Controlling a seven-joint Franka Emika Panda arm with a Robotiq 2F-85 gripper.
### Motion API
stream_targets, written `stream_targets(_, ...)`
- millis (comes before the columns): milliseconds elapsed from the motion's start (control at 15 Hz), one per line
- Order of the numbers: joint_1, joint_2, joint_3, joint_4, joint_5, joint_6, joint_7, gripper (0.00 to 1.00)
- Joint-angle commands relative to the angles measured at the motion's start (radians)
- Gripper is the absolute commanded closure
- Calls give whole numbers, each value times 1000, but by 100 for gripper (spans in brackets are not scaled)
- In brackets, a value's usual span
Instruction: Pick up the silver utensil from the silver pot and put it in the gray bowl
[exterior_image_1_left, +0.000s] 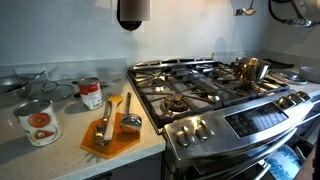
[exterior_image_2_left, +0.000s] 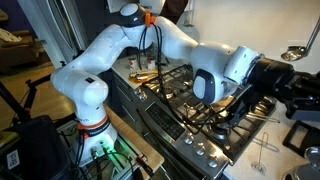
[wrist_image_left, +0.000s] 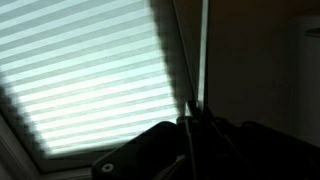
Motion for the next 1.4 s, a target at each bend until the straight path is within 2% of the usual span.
stream_targets(0,-65,135,-14,55,125,-39,11,99)
stream_targets(400,-156,285,-28,122,353,-71,-32,99)
stream_targets(800,-221,314,-4,178,531,-19,-151,99)
stream_targets(1067,-273,260,51,254,649,81,-293,99)
stream_targets(1333,-350,211,145,404,766,232,-463,99)
